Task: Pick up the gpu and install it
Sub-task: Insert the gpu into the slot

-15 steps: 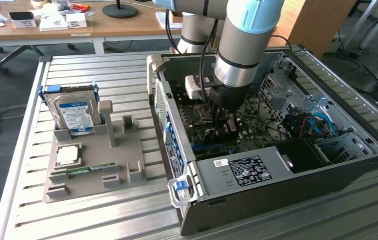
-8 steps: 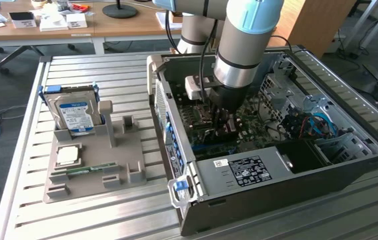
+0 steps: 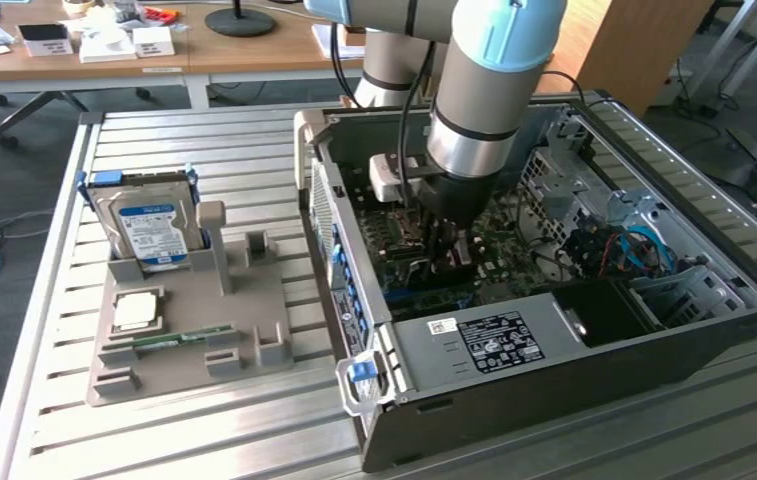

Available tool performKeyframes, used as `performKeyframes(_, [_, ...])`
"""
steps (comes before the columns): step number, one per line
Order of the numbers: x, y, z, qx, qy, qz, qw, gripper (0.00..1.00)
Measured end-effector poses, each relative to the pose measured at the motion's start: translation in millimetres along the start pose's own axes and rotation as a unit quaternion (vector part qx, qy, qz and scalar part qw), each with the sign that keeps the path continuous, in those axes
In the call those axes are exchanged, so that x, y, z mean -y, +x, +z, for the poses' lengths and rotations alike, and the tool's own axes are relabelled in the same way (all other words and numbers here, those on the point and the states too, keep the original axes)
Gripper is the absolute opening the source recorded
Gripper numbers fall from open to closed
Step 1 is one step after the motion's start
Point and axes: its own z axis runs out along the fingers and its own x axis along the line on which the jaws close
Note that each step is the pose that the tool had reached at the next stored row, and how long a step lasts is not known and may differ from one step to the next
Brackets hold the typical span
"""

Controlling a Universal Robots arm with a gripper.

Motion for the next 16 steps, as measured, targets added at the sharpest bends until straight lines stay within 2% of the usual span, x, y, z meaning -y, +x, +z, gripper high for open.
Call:
performKeyframes(10, [-0.2,0.1,-0.3,-0.0004,-0.0002,0.0,1.0,0.27])
performKeyframes(12, [-0.2,0.1,-0.4,-0.0004,-0.0002,0.0,1.0,0.39])
performKeyframes(15, [-0.1,0.1,-0.4,-0.0004,-0.0002,0.0,1.0,0.45])
performKeyframes(16, [0.0,0.1,-0.3,-0.0004,-0.0002,0.0,1.0,0.51])
